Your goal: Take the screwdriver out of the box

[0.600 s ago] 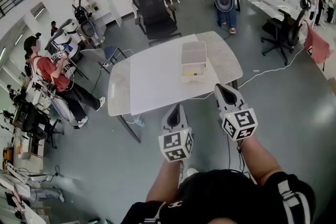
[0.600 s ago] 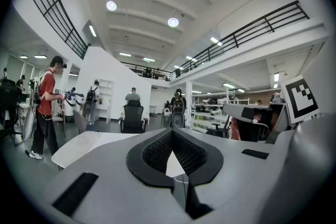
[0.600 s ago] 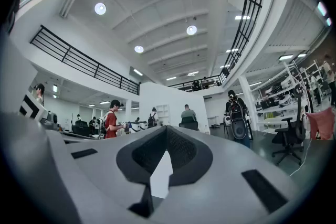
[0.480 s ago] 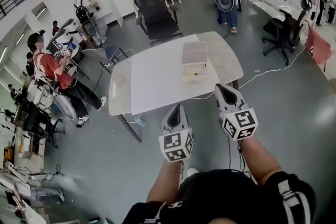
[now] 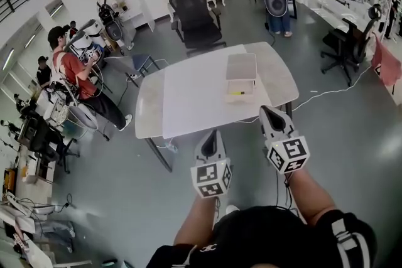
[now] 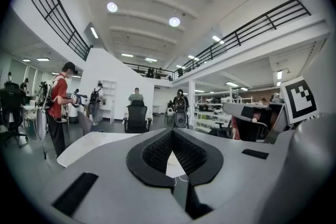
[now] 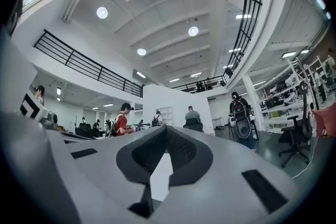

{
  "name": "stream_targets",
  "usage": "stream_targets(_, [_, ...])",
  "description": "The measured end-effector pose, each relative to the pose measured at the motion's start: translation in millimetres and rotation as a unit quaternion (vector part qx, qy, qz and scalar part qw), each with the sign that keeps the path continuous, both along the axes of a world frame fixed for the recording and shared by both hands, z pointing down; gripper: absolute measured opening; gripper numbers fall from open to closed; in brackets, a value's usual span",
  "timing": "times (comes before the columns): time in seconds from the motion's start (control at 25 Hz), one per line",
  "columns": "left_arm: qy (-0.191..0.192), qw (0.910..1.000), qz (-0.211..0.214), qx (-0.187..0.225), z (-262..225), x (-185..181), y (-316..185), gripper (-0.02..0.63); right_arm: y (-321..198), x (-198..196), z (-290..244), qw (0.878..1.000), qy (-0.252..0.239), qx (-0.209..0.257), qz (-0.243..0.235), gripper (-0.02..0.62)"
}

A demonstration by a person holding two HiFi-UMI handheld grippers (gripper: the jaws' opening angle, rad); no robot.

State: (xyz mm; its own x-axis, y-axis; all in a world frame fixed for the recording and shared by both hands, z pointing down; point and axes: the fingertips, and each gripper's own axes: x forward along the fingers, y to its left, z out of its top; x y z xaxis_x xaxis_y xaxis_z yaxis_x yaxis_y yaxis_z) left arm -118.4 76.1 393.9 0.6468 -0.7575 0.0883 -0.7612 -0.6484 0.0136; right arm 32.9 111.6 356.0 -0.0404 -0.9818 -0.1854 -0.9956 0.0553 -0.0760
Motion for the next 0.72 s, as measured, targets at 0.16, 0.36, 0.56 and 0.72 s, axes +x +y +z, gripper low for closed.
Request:
stream_targets(0.16, [0.003, 1.0, 0.004, -0.001, 0, -9, -18, 0.014, -17, -9, 0, 1.0, 0.006, -0.004, 0.005, 0.012])
stream_targets(0.36, [0.007, 0.9998, 0.017, -0.005, 6, -28, -44, 0.014, -40, -29, 3, 1.0, 0.013, -0.01, 0.014, 0.012])
stream_targets(0.56, [0.011, 0.9994, 0.031, -0.006, 14, -55, -70, 0.014, -62, -53, 9, 0.999, 0.023, -0.011, 0.033, 0.012])
stream_targets(0.72, [0.016, 0.9994, 0.029, -0.012, 17, -72, -86, 0.014, -74, -64, 8, 0.999, 0.027, -0.014, 0.04, 0.014])
